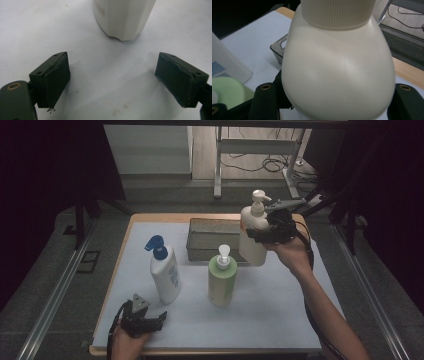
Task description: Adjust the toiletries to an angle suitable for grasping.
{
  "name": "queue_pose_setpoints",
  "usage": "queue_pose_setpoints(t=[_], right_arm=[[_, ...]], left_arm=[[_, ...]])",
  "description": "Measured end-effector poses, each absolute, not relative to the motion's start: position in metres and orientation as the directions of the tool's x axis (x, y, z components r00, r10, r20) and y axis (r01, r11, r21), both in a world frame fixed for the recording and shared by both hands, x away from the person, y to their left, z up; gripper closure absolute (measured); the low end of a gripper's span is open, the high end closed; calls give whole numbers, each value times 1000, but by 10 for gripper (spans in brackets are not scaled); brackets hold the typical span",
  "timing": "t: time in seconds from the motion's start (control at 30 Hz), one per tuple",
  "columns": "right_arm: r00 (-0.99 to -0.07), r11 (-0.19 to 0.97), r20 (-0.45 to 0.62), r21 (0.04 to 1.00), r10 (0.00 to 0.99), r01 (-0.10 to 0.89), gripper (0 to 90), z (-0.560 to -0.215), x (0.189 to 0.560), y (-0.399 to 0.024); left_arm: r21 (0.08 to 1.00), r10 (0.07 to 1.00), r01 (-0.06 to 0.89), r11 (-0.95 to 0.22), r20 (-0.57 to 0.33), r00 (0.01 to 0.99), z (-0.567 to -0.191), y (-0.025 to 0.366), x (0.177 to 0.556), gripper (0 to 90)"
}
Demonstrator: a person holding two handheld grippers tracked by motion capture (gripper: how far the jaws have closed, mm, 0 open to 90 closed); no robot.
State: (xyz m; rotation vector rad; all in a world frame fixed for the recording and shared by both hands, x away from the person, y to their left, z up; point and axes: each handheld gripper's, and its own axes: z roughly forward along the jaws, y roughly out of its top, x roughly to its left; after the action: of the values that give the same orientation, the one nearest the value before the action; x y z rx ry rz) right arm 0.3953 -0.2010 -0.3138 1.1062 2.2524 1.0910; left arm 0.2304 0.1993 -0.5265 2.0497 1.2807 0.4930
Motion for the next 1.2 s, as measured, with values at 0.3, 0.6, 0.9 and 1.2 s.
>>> queue_pose_setpoints(t=[0.3,0.6,0.9,1.2], right_arm=[[-586,357,-3,796,810,489,373,-318,411,-192],[-575,338,6,805,818,488,374,-320,427,-180],[-568,327,9,810,823,487,374,-323,441,-168],[-564,317,7,822,826,474,374,-325,453,-155]], left_arm=[[704,893,643,-301,-29,449,-527,199,230,122],[704,893,643,-301,-29,449,-527,199,230,122],[705,893,643,-300,-29,448,-527,199,231,122],[704,893,644,-300,-30,449,-527,199,231,122]])
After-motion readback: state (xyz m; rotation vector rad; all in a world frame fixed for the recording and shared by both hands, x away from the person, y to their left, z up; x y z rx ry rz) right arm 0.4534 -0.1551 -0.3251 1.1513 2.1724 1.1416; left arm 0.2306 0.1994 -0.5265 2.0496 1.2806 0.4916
